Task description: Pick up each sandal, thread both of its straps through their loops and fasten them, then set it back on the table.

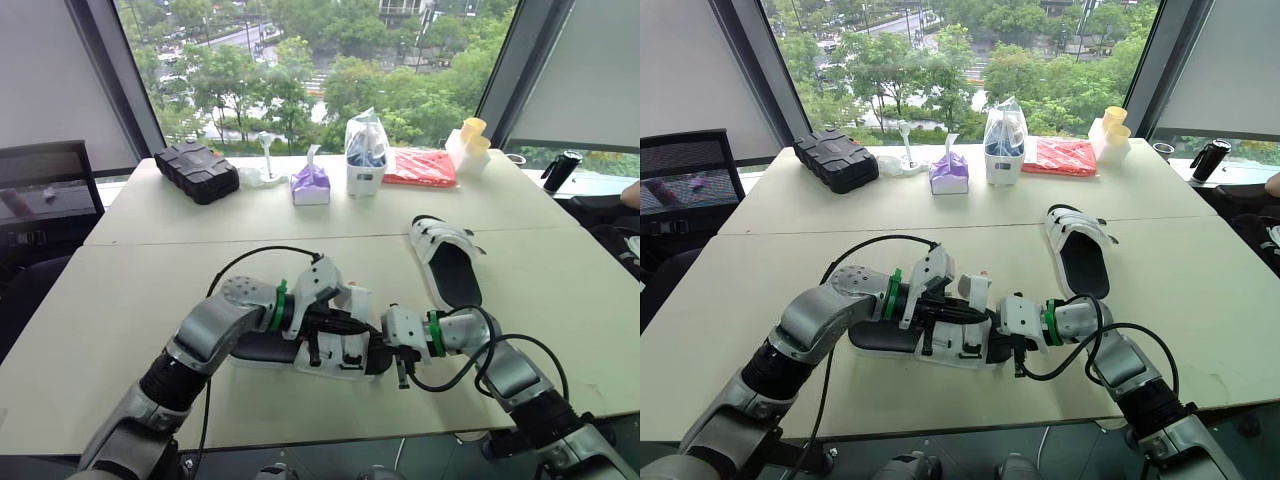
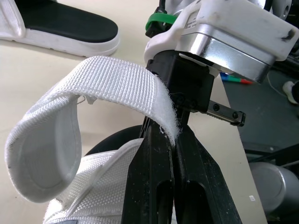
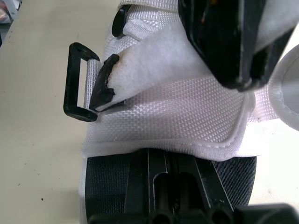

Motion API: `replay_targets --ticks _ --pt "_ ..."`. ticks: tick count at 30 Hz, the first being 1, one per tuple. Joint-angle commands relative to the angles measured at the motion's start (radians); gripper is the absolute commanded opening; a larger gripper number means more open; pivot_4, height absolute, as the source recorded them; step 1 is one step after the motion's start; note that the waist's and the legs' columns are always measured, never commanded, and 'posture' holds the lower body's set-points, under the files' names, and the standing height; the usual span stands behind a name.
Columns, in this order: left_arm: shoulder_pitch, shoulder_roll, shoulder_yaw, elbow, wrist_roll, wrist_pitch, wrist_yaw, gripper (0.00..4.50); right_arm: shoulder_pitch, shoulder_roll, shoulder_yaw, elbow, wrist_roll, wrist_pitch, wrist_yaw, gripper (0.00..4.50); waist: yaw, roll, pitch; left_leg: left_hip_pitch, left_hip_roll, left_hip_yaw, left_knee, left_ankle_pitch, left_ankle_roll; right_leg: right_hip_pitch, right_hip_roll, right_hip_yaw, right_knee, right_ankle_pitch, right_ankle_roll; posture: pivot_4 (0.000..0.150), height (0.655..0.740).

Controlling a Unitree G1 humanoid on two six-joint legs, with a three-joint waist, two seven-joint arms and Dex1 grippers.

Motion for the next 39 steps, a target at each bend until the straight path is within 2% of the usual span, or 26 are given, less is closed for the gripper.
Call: replay_targets --ticks 1,10,21,34,39 --pt "0.007 0.012 0.004 -0.053 -0.025 0.002 -0.023 0.05 0.053 0.004 0.09 0.055 -0.064 0.043 0.025 0.0 -0.001 0.0 0.0 0.0 0.0 0.0 0.0 0.0 0.0 0.0 0.0 0.0 0.0 0.0 0.0 0.15 0.74" --pt "-0.02 -0.038 0.07 -0.049 -0.138 0.18 0.033 0.05 0.05 0.006 0.091 0.056 -0.065 0.044 0.026 0.0 -0.001 0.0 0.0 0.0 0.0 0.0 0.0 0.0 0.0 0.0 0.0 0.0 0.0 0.0 0.0 0.15 0.74" --pt "-0.028 -0.005 0.078 -0.06 -0.184 0.247 0.047 0.05 0.052 0.006 0.09 0.053 -0.064 0.047 0.026 0.0 -0.002 0.0 0.0 0.0 0.0 0.0 0.0 0.0 0.0 0.0 0.001 0.0 0.0 0.0 0.0 0.15 0.74" --pt "-0.076 -0.09 0.237 0.029 -0.345 0.482 0.156 0.05 0.054 0.009 0.093 0.049 -0.066 0.049 0.023 0.0 -0.003 0.0 0.0 0.0 0.0 0.0 0.0 0.0 0.0 0.0 0.001 0.0 0.001 0.001 0.003 0.15 0.74" --pt "-0.058 -0.093 0.232 0.011 -0.361 0.503 0.178 0.05 0.055 0.008 0.093 0.049 -0.067 0.048 0.022 0.0 -0.003 0.0 0.0 0.0 0.0 0.0 0.0 0.0 -0.001 0.0 0.001 0.0 0.001 0.002 0.003 0.15 0.74"
